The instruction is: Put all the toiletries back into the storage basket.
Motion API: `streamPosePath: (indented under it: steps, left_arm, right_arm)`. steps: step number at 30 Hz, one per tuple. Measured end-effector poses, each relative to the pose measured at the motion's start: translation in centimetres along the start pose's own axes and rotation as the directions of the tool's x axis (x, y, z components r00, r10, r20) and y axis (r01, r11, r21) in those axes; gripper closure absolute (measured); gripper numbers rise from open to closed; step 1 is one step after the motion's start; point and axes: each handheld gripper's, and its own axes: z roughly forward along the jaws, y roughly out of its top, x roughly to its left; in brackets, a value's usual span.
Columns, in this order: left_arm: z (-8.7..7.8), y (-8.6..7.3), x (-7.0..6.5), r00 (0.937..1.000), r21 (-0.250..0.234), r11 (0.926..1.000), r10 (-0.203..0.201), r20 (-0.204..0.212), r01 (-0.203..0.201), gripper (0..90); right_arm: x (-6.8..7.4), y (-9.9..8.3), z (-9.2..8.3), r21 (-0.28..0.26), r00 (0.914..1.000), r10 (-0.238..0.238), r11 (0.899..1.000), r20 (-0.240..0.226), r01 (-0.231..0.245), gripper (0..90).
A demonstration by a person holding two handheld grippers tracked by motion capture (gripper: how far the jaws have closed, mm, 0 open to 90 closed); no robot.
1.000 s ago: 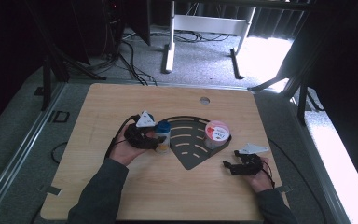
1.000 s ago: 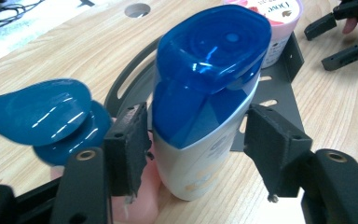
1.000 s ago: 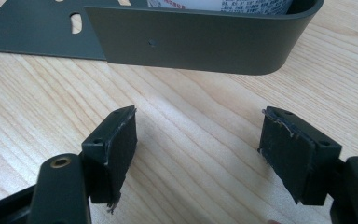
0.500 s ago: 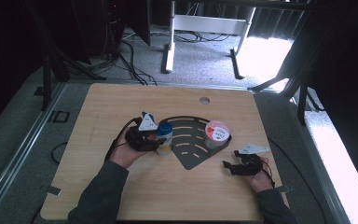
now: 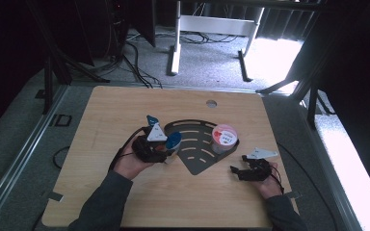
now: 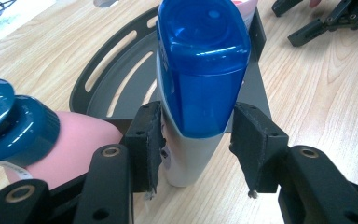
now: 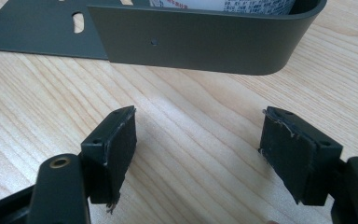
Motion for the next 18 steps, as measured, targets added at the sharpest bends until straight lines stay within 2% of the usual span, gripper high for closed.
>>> streamPosePath:
  steps: [18]
  left_arm:
    - [1.2, 0.5, 0.7, 0.9991, 0.058, 0.9978, -0.028, -0.032, 0.03, 52.6]
  right_arm:
    - [0.0, 0.0, 0.0, 0.0, 1.0, -0.002, 1.0, -0.002, 0.002, 26.7]
